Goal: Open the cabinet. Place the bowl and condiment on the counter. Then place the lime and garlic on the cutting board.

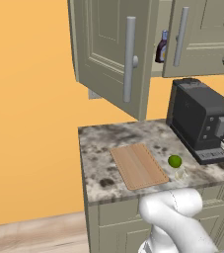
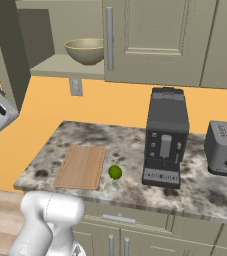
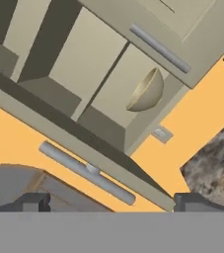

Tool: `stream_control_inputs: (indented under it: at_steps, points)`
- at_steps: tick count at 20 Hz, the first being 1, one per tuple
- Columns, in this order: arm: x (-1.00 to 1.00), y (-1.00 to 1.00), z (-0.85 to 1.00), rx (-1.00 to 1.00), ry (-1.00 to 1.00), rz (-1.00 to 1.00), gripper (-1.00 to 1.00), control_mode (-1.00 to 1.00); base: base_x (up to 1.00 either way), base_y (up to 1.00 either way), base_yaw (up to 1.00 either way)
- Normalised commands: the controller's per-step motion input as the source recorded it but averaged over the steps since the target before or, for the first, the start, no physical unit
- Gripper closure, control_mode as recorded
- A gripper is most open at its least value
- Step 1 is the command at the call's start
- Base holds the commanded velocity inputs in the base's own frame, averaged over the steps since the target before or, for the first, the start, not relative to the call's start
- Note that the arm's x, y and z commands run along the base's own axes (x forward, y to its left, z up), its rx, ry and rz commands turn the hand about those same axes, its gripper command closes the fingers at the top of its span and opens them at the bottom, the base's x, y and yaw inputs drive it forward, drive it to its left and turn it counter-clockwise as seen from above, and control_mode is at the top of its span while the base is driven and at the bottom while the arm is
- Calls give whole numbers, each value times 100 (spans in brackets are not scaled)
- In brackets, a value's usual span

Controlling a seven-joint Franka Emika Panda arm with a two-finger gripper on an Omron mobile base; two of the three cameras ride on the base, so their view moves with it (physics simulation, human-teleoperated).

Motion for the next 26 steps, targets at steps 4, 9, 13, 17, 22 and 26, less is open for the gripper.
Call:
stream_control_inputs:
  at_steps: [4,9,13,17,22,26]
  points:
    - [30,-8,-43,29,9,0,-100,-100,0,0,0]
    - [43,-3,-45,30,3,0,-100,-100,0,0,0]
    - [42,-8,-4,40,0,0,-100,-100,0,0,0]
    - [47,3,-16,28,10,8,-100,-100,0,0,0]
    - [43,19,-19,10,27,17,-100,-100,0,0,0]
    - [21,11,0,10,12,17,-100,-100,0,0,0]
